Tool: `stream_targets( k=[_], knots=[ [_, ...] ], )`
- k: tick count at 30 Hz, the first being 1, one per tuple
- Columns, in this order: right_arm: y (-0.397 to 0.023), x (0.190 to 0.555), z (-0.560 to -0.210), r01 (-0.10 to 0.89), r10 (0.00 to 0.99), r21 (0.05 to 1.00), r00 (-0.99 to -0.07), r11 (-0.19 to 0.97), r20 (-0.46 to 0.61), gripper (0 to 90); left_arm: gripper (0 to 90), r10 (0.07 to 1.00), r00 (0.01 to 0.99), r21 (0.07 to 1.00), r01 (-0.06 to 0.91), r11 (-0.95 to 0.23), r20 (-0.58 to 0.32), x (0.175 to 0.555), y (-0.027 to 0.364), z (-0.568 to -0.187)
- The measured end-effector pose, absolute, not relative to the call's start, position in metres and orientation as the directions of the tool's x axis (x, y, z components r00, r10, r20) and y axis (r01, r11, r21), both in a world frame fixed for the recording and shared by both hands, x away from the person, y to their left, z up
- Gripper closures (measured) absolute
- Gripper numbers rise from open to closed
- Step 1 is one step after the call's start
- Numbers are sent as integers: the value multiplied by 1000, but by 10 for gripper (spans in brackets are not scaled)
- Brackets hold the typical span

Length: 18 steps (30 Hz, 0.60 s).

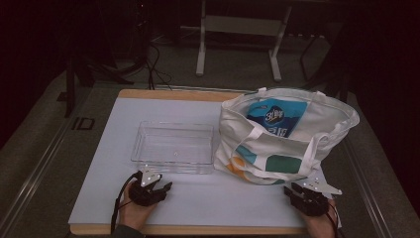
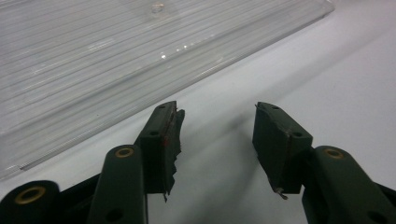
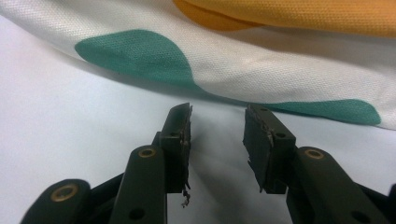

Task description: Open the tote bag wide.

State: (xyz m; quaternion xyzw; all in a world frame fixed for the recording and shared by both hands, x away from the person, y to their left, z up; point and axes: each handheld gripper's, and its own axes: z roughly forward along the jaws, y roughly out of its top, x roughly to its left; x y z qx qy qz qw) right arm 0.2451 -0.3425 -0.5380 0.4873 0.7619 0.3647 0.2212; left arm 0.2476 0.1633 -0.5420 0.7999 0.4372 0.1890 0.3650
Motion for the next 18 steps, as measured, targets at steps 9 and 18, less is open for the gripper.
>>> stream_targets(
  k=[9, 18],
  knots=[
    [-344, 246, -538, 588, 905, 770, -424, 248, 32, 608, 560, 827, 562, 751, 546, -372, 1, 246, 161, -542],
    [-343, 245, -535, 598, 901, 763, -430, 245, 48, 645, 588, 809, 588, 761, 537, -365, -27, 242, 161, -538]
  ],
)
